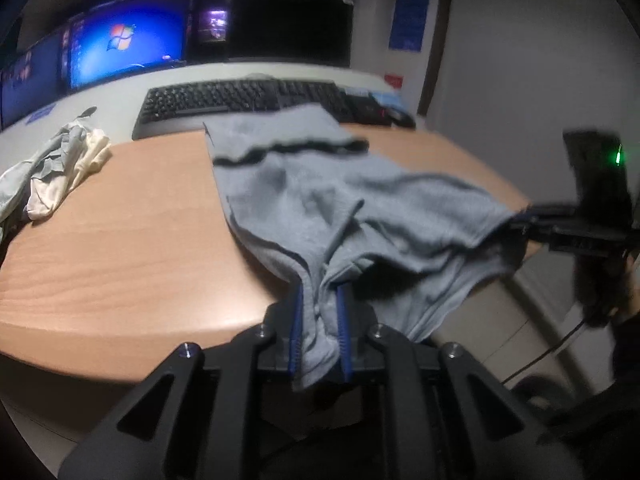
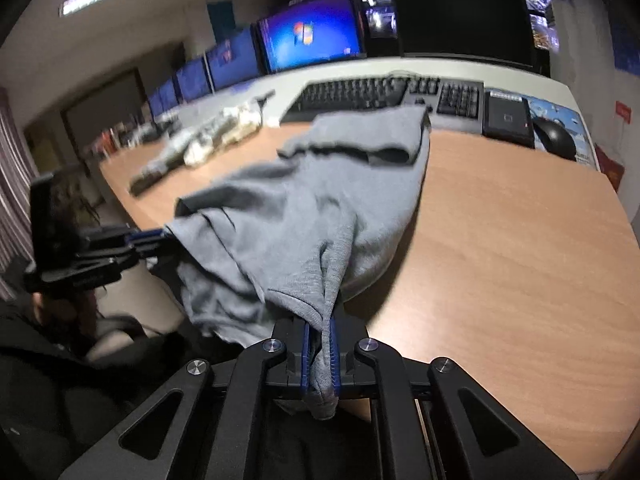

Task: Fold clothes
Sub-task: 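Pinch the sweatshirt hem with the right gripper while the left gripper pinches beside it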

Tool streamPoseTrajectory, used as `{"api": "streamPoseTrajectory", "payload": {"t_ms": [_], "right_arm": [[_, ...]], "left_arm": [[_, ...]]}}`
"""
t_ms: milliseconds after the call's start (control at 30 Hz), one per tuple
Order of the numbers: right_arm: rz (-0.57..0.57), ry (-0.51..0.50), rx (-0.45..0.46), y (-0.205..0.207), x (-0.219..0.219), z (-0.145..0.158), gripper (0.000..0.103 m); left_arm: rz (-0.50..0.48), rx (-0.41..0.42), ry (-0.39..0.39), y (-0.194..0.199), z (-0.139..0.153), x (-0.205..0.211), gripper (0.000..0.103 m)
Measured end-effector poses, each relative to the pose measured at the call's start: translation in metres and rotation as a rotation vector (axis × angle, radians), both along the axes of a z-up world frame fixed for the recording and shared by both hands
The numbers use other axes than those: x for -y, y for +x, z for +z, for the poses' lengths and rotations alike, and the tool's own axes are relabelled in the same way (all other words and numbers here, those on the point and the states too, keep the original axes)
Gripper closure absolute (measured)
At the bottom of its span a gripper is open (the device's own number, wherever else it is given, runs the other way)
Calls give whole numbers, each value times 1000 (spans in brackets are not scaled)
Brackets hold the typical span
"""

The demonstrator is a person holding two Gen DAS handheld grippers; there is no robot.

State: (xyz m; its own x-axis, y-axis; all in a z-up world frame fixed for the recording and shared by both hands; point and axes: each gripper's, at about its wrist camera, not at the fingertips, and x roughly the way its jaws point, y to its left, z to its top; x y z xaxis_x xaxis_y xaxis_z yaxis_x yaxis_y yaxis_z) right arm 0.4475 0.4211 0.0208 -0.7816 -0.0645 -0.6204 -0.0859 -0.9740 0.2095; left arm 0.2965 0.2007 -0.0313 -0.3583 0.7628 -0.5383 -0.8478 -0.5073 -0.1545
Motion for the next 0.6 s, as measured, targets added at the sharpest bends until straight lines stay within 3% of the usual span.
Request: {"api": "streamPoseTrajectory", "payload": {"t_ms": [167, 300, 433, 533, 600], "right_arm": [[38, -73, -77, -23, -8, 34, 94], [21, -177, -114, -71, -48, 62, 94], [-44, -272, -92, -144, -107, 71, 94], [-177, -331, -29, -212, -169, 53, 94], [-283, -344, 66, -247, -201, 35, 92]], "left_arm": [[0, 62, 111, -42, 36, -7, 88], [0, 148, 160, -96, 59, -27, 88], [30, 198, 166, -171, 79, -71, 87], [74, 342, 135, -243, 76, -107, 77], [167, 451, 126, -289, 71, -118, 54]]}}
